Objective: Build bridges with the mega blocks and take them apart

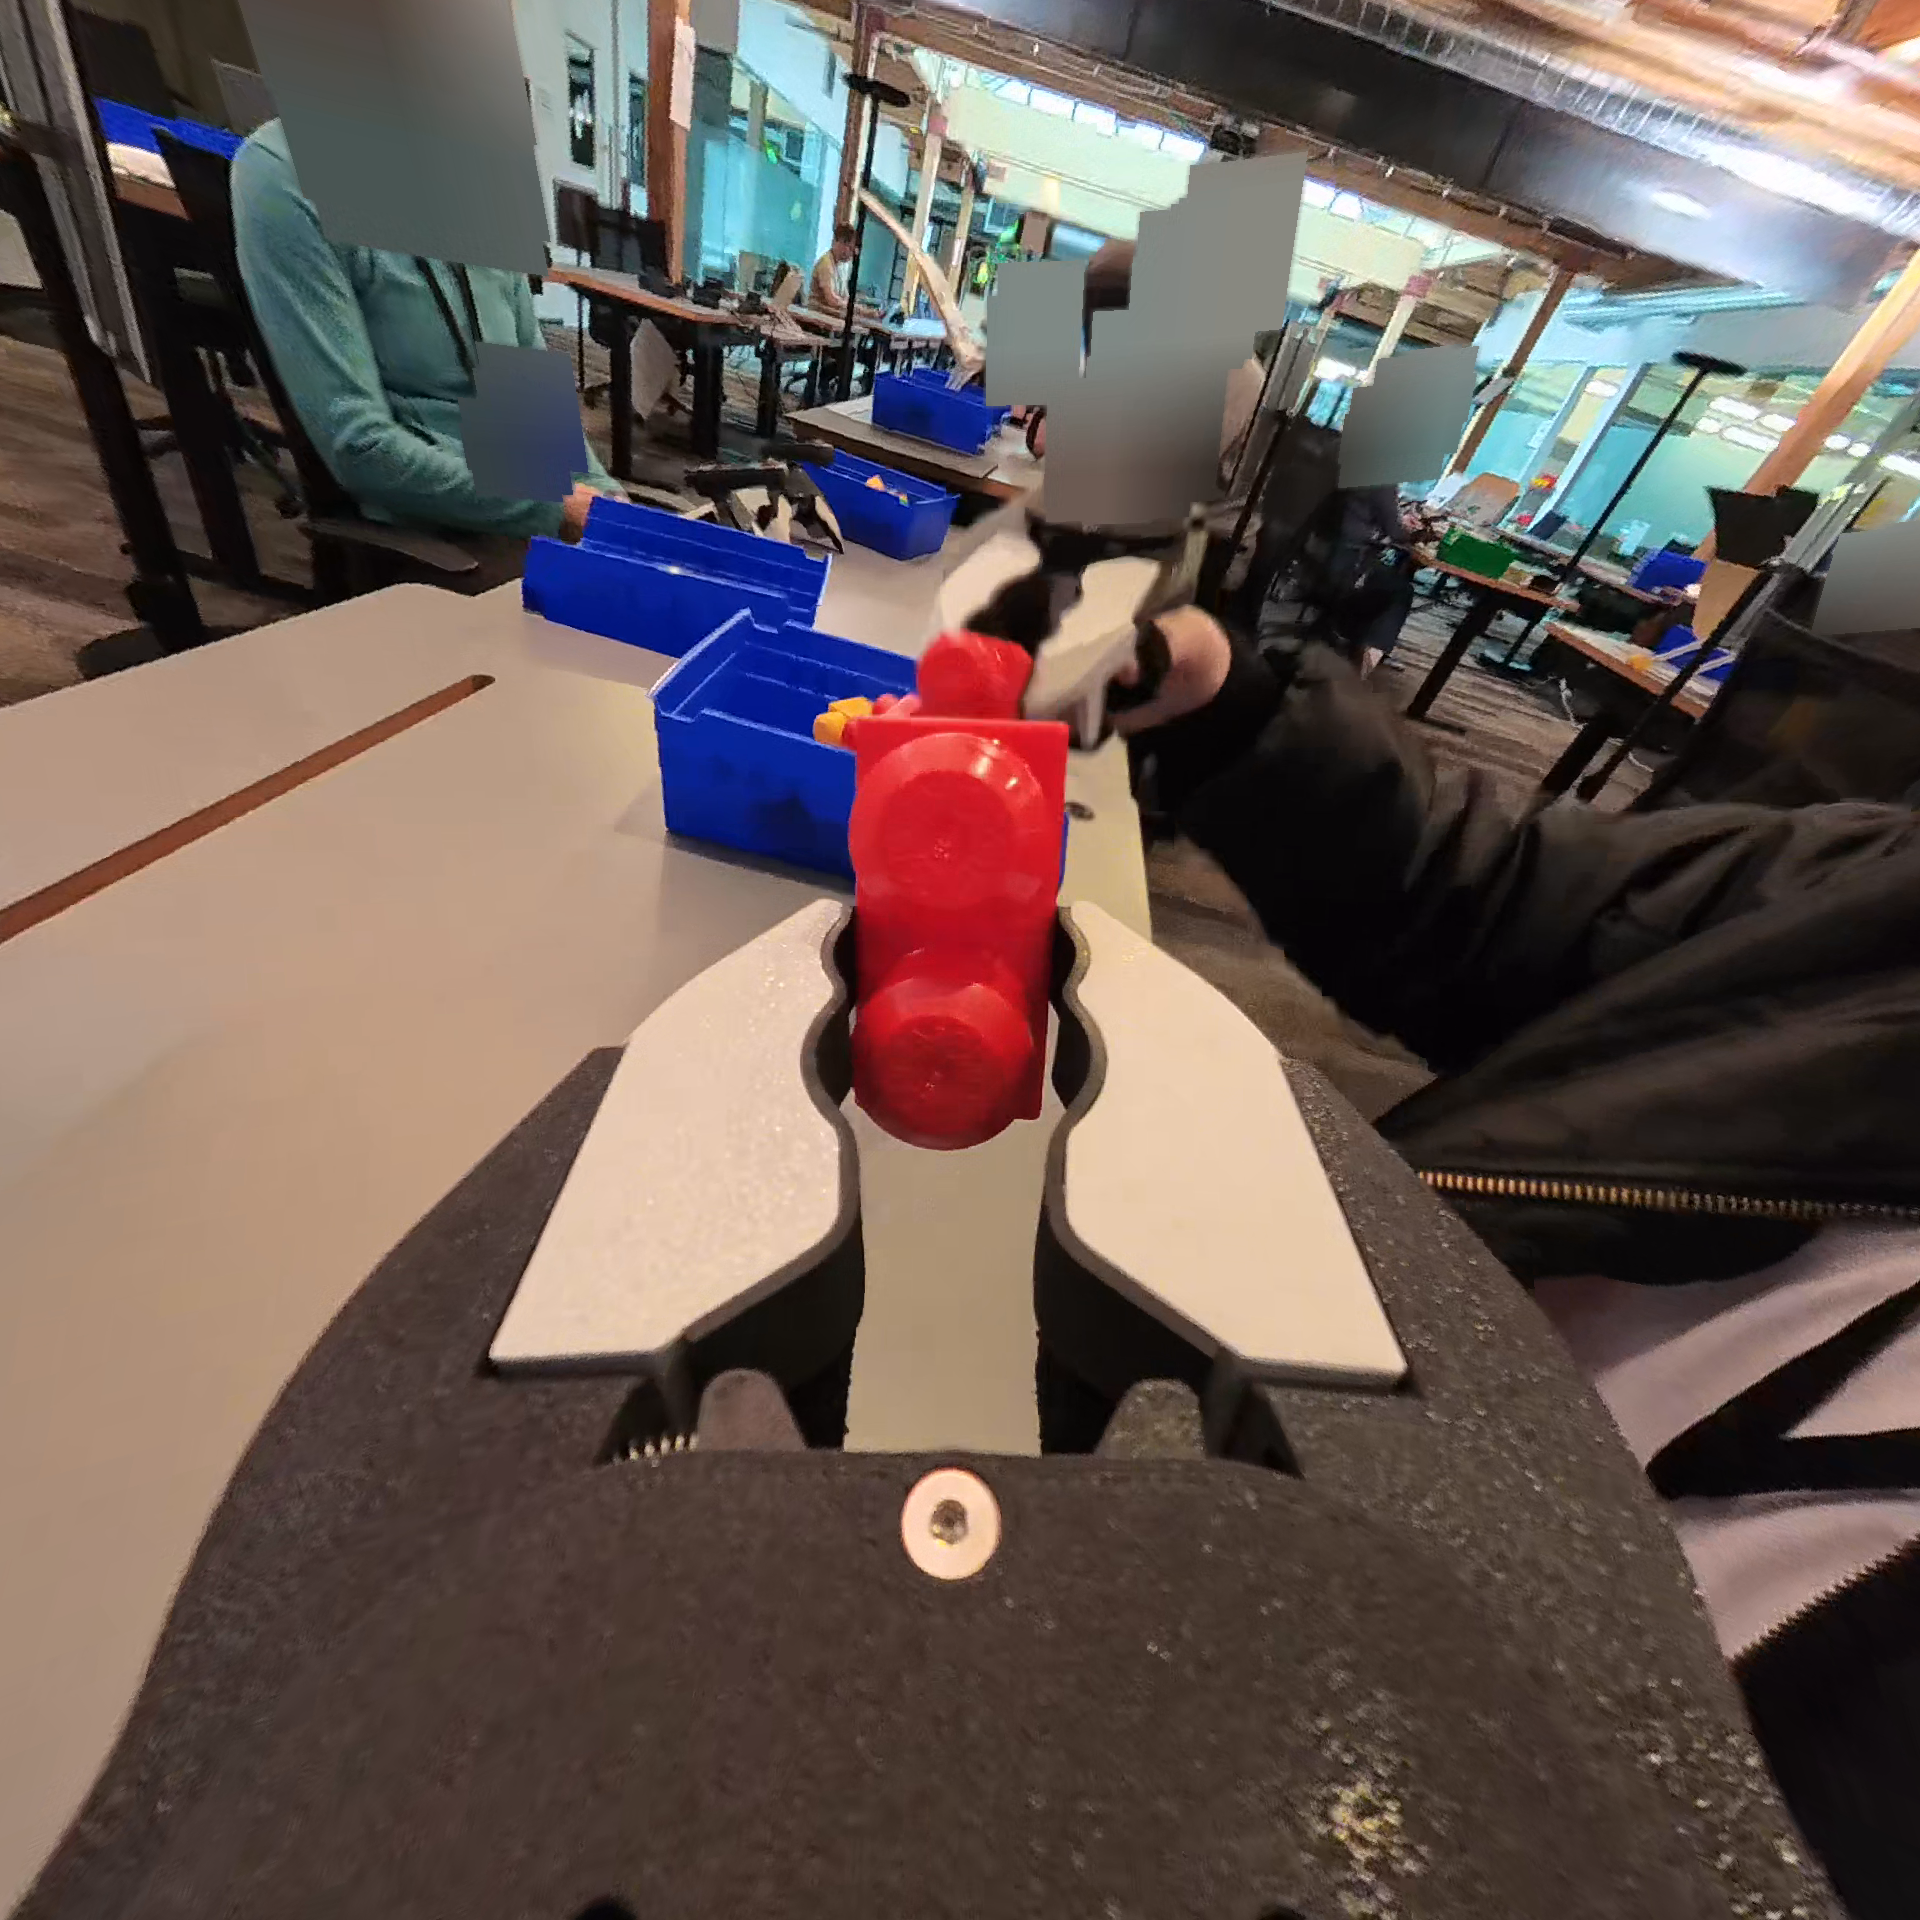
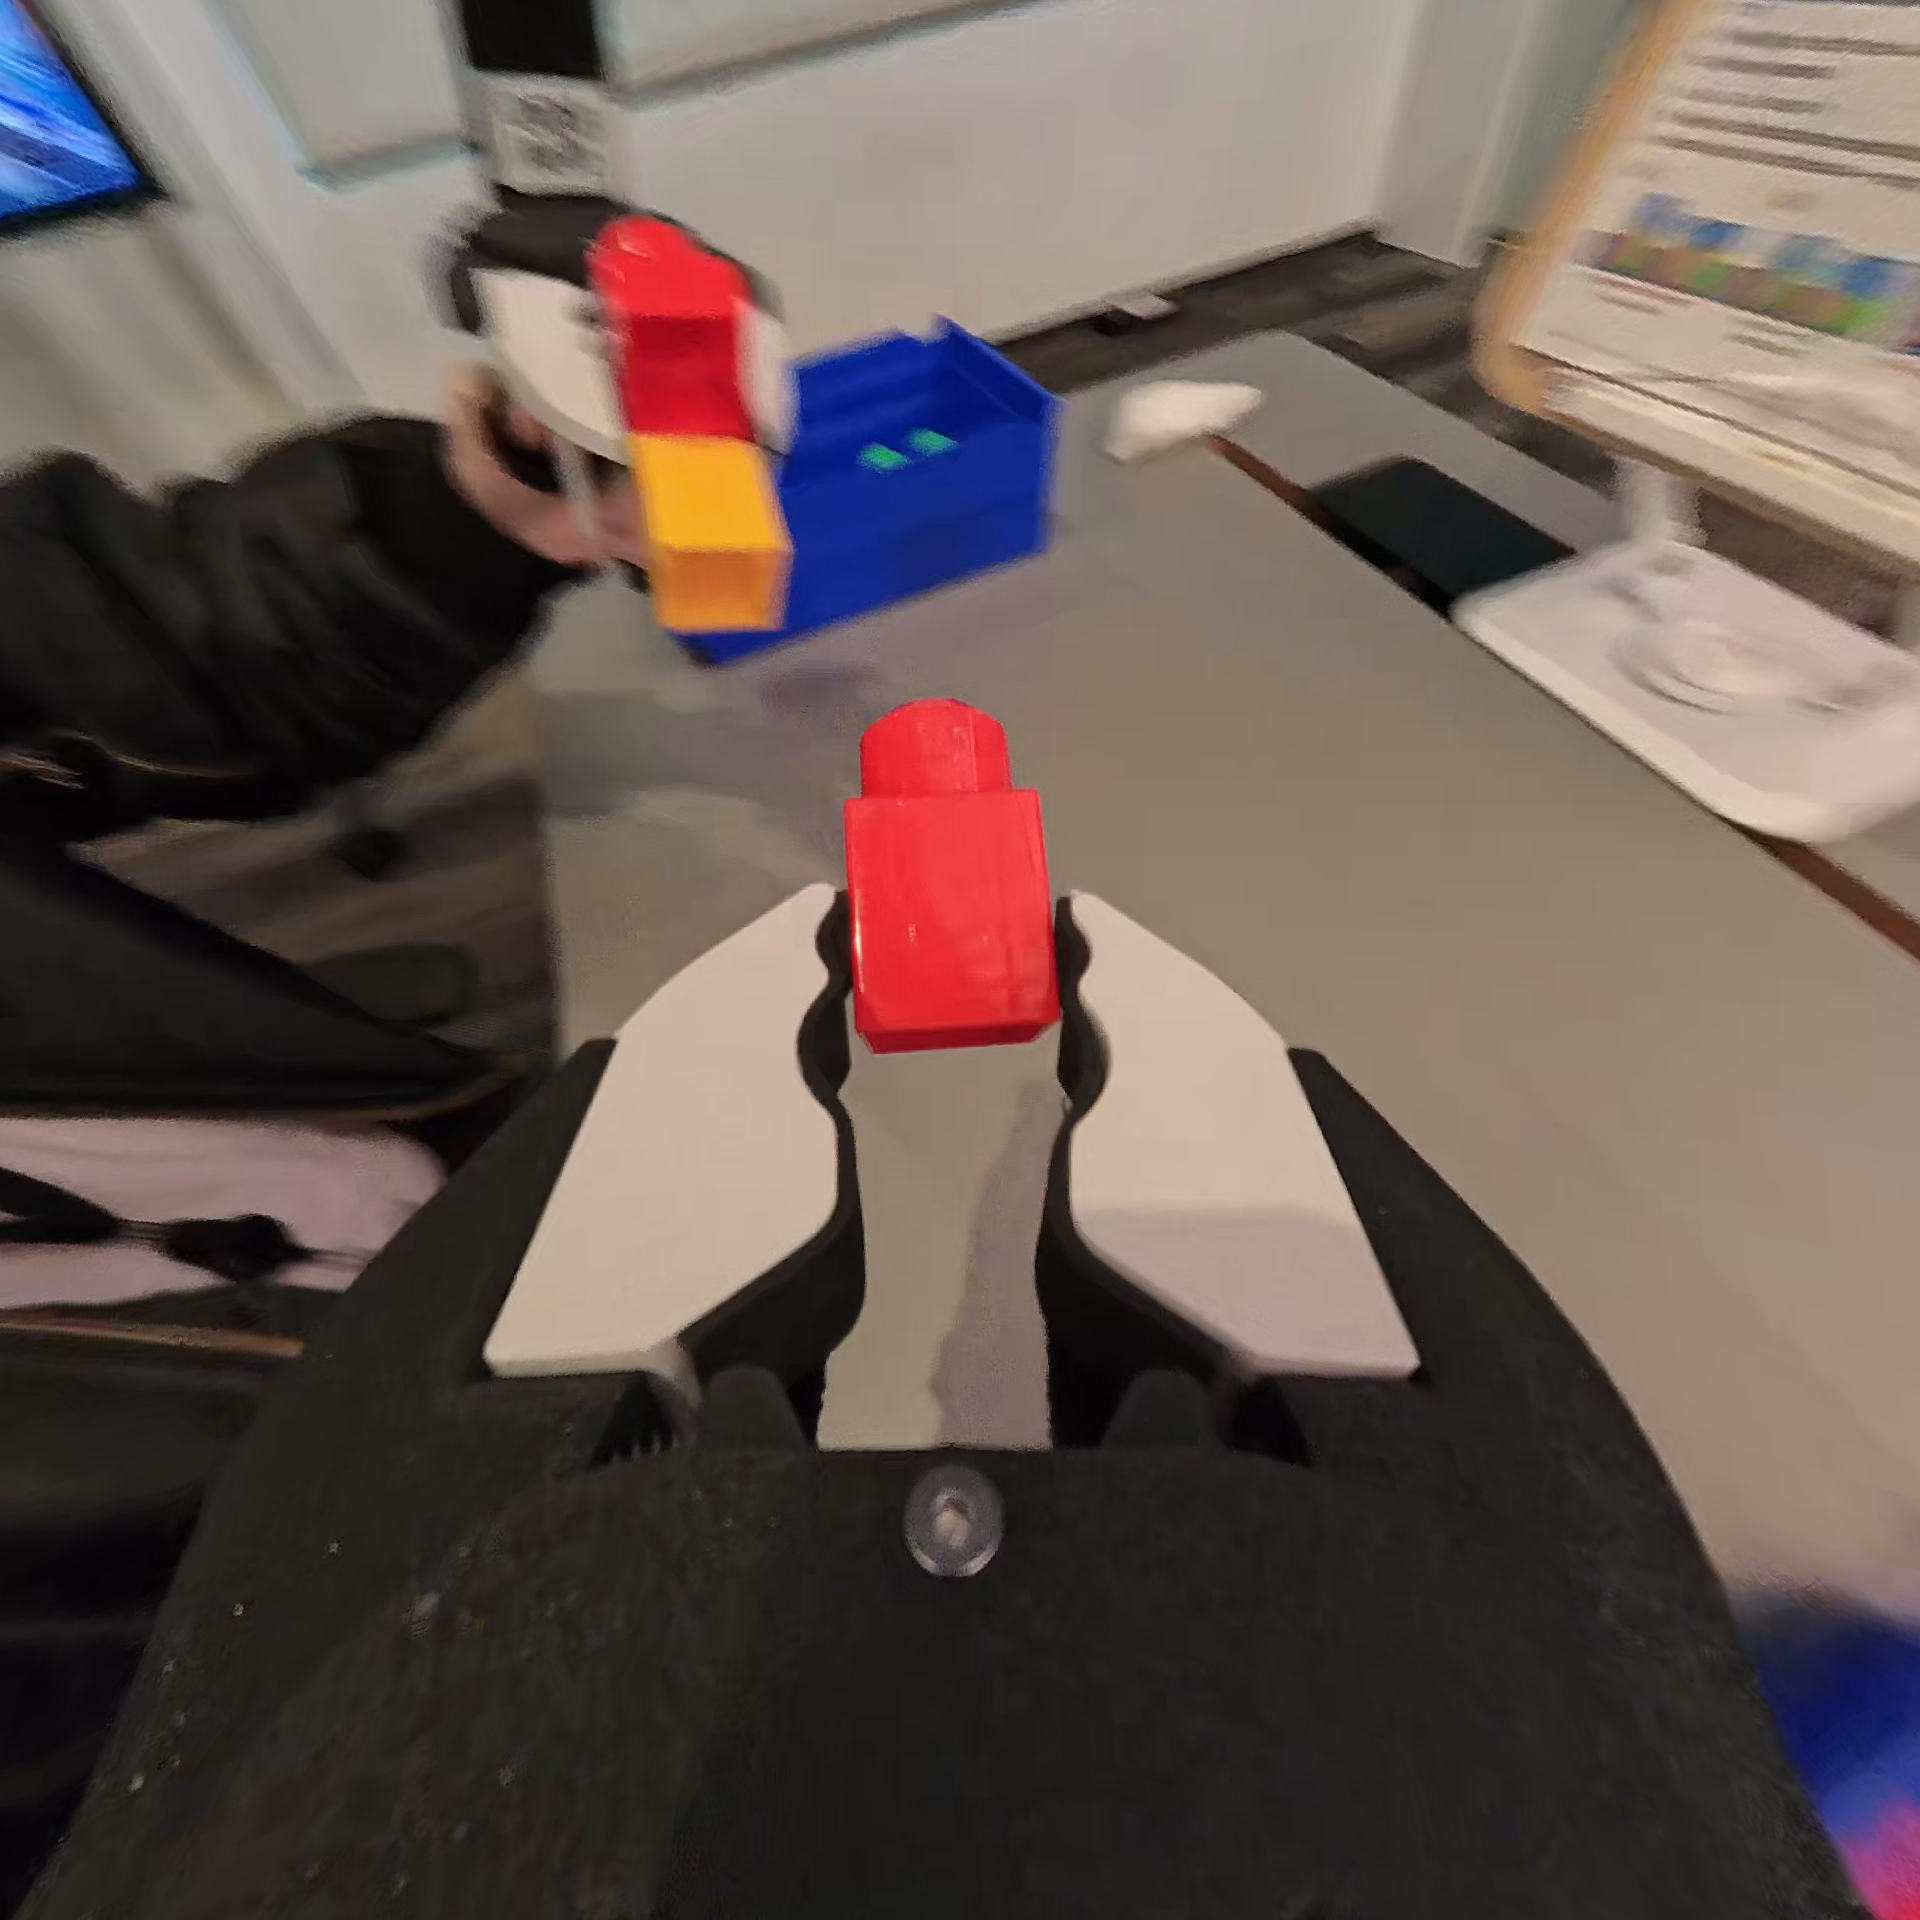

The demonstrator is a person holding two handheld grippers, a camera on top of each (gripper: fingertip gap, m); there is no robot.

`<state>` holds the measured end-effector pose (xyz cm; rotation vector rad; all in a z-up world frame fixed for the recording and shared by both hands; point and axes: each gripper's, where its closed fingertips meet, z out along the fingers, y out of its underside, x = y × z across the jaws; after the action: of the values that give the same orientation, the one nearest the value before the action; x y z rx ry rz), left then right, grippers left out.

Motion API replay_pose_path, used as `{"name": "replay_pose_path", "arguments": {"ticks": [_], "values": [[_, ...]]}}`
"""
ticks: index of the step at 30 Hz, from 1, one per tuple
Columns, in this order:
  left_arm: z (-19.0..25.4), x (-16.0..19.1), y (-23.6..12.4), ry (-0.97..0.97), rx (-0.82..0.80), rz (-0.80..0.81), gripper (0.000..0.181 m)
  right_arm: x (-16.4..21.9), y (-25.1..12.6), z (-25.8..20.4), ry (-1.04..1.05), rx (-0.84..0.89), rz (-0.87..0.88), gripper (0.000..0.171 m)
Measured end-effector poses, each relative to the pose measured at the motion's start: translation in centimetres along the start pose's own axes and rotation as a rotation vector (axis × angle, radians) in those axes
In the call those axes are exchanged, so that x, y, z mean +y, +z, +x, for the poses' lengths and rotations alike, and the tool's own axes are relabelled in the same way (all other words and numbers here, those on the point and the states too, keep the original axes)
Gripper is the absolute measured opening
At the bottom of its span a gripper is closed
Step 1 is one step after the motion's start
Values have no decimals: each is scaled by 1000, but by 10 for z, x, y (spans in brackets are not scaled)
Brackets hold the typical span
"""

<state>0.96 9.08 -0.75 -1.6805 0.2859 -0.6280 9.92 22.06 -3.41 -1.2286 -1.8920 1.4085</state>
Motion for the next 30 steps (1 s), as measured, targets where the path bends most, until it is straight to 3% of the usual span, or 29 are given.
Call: {"name": "replay_pose_path", "arguments": {"ticks": [3,6,11,18,22,26,30], "values": [[2,17,-6,39,-38,-69,36,43,-80,72,60,313,-144,36],[8,26,-6,39,-22,-91,35,122,-161,131,220,558,-360,36],[9,30,8,30,5,-97,35,188,-189,151,368,606,-377,36],[13,35,25,19,17,-121,35,191,-181,153,349,584,-329,44],[10,27,31,-10,6,-87,36,134,-169,136,227,551,-173,42],[9,15,50,-56,34,-33,35,40,-89,62,9,299,11,54],[10,11,69,-67,46,-12,35,13,-1,-7,-57,17,5,60]]}}
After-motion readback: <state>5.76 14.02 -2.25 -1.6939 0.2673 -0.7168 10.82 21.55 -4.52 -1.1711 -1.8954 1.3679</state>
